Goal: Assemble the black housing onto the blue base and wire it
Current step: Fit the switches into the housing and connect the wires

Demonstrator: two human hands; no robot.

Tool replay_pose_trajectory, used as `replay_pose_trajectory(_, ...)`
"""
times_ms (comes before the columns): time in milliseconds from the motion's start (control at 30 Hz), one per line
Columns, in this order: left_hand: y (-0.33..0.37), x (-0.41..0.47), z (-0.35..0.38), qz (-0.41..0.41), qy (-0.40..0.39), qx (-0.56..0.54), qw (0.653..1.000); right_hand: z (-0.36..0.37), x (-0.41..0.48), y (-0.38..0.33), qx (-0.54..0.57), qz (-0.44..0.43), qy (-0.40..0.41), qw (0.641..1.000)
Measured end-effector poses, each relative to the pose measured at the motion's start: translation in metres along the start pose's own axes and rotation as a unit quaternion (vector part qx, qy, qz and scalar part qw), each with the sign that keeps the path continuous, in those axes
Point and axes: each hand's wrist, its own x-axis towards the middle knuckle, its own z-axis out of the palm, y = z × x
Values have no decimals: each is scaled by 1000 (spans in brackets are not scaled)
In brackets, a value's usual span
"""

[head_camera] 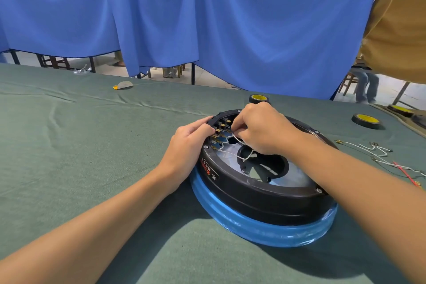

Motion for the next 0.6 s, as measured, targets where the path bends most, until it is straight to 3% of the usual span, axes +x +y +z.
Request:
replay_pose_trajectory(333,2,-1,1,1,3,-3,1000,0,2,-4,57,77,-19,995)
replay_pose_trajectory(600,0,2,0,-6,7,6,1000,3,1,-6,51,48,-16,997)
